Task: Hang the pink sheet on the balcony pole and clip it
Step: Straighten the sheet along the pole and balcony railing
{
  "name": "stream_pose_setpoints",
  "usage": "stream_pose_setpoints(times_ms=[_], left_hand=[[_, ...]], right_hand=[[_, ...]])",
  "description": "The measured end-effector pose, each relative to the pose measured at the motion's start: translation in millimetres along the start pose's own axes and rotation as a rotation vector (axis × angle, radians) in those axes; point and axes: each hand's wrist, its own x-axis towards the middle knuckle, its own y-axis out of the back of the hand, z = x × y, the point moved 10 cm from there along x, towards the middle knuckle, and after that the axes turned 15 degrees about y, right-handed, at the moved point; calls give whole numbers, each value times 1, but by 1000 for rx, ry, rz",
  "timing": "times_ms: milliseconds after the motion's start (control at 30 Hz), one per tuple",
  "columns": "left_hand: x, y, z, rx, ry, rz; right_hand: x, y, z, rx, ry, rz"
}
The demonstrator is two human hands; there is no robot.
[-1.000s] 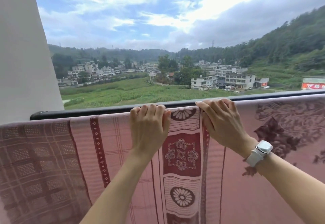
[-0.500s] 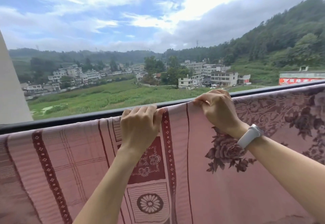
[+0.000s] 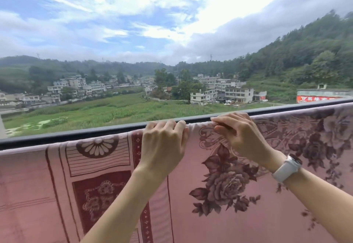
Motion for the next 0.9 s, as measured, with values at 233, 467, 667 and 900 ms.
stream_pose_setpoints(times_ms=[233, 467, 667, 900], left_hand=[[1, -4, 24, -42, 84, 133], [-3, -18, 44, -52, 122, 184], [9, -22, 80, -133, 72, 109], [5, -43, 108, -63, 43, 31]], right_hand=[[-10, 29, 14, -17, 111, 271], [-36, 46, 41, -92, 212, 154], [-36, 50, 81, 85, -85, 180], [-59, 80, 85, -20, 117, 331]])
